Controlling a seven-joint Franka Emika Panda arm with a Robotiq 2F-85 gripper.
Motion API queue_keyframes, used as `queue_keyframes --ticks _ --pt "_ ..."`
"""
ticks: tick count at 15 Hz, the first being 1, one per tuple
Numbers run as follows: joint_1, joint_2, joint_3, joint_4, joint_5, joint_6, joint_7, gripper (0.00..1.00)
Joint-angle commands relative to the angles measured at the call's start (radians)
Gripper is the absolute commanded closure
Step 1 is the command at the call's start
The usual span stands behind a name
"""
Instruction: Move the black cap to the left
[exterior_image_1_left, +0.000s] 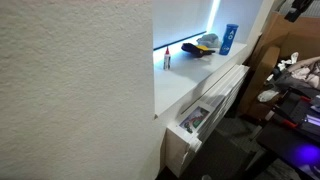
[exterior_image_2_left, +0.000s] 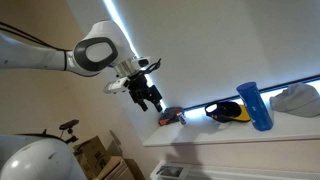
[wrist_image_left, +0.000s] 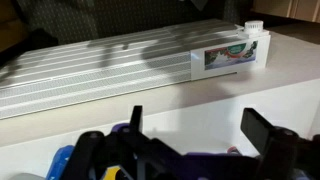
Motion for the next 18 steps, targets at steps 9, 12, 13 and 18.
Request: queue_keyframes --ticks 9,12,13,18 --pt "0.050 0.235 0.223 0.133 0.089 0.439 0.210 0.00" --pt "0.018 0.368 0.233 0.137 0.056 0.424 0.259 0.00" --pt "0.023 0.436 0.212 0.133 0.060 0.390 0.232 0.00" --pt "0.048 0.423 0.225 0.128 0.104 0.479 0.263 0.00"
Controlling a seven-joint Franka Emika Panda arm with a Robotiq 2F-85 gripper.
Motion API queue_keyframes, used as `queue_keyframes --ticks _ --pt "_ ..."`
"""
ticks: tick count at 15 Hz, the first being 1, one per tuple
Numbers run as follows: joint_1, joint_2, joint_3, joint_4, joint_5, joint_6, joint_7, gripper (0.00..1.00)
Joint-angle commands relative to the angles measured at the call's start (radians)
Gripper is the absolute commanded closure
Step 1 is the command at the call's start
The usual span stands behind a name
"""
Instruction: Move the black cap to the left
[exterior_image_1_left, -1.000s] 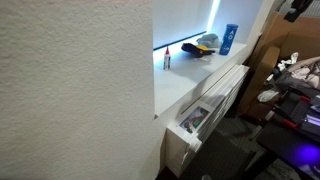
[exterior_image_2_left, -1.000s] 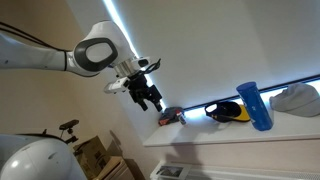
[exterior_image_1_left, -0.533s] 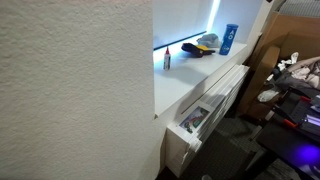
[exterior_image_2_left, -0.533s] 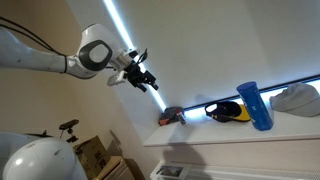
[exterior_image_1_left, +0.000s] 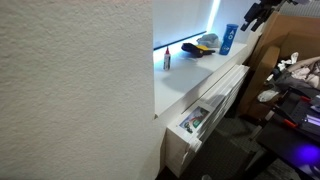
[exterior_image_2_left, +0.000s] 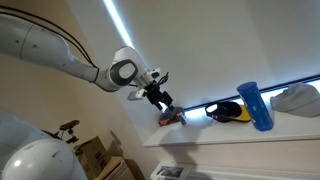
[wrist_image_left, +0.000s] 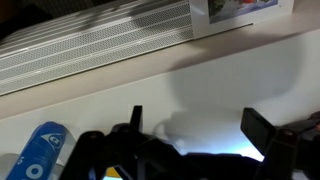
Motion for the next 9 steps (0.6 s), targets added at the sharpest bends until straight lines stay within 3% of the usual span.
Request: queue_keyframes --ticks 1,3,6,9 --pt "0.018 0.029 0.023 0.059 0.047 0.088 0.045 0.00" --pt "0.004 0.116 0.072 0.180 0.017 0.152 0.133 0.00" --pt "-0.055 0.210 0.151 0.364 -0.077 0.139 0.314 0.00" --pt "-0.110 0.339 0.203 0.563 -0.275 0.086 0.551 0.00"
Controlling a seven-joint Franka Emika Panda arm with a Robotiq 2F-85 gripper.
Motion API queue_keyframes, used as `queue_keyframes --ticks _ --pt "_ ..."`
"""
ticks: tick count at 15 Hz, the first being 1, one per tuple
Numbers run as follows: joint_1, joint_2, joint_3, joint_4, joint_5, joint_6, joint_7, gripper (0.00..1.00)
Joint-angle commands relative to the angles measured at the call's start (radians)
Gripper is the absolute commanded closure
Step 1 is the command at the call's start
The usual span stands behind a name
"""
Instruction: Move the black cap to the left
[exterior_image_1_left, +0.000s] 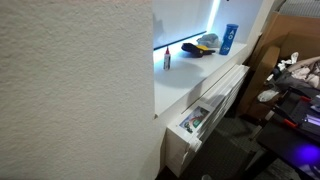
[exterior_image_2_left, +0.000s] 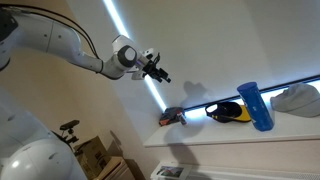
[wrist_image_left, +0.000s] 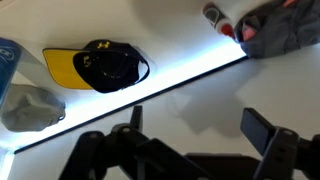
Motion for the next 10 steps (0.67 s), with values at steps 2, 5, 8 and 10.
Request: queue_keyframes --ticks 2,5,8,10 --pt "-0.085 0.249 0.059 0.319 -0.294 -0.098 0.315 0.00" --pt "-0.006 0.412 -0.024 0.499 -0.442 -0.205 0.443 0.00" --pt "0.054 0.567 -0.093 0.636 -0.404 -0.271 0.404 0.00" --pt "0.067 0.630 -0.113 0.659 -0.331 -0.270 0.334 0.00"
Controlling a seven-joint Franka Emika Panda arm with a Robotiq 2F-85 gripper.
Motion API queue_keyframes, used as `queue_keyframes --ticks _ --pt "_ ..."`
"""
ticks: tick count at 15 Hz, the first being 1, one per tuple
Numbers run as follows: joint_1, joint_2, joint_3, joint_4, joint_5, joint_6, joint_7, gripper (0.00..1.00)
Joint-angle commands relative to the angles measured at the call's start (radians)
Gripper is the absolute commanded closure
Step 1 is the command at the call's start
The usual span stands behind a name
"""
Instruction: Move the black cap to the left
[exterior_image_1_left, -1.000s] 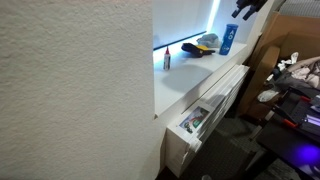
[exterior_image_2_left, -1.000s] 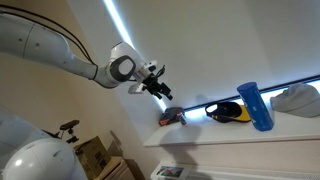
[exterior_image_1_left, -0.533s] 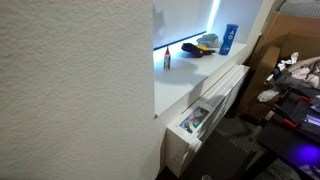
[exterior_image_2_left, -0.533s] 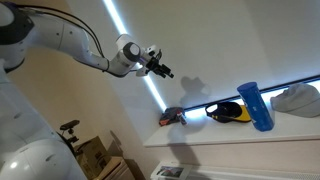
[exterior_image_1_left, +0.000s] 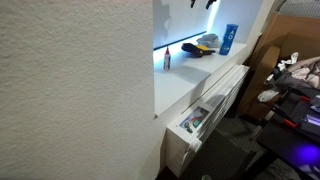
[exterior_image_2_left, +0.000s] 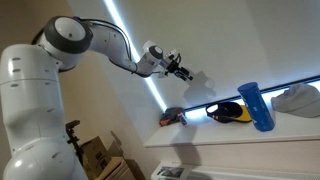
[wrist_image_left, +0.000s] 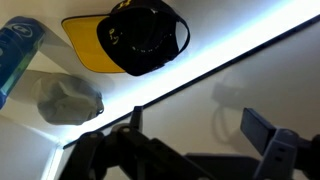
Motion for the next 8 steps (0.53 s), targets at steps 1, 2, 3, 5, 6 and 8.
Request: queue_keyframes --ticks 1,2,3,5,6,8 --pt "0.040 0.136 -0.042 0.101 0.112 -0.036 -0.115 0.00" --pt "0.026 0.137 -0.040 0.064 0.165 -0.008 -0.171 0.00" --pt "0.020 0.145 -0.036 0.049 0.214 -0.005 -0.219 0.00" --pt "0.010 0.151 -0.039 0.011 0.302 0.003 -0.311 0.00" --pt "0.005 0.142 -0.043 -0.016 0.336 0.003 -0.353 0.00" --pt "0.028 0.112 -0.088 -0.088 0.338 0.072 -0.369 0.00"
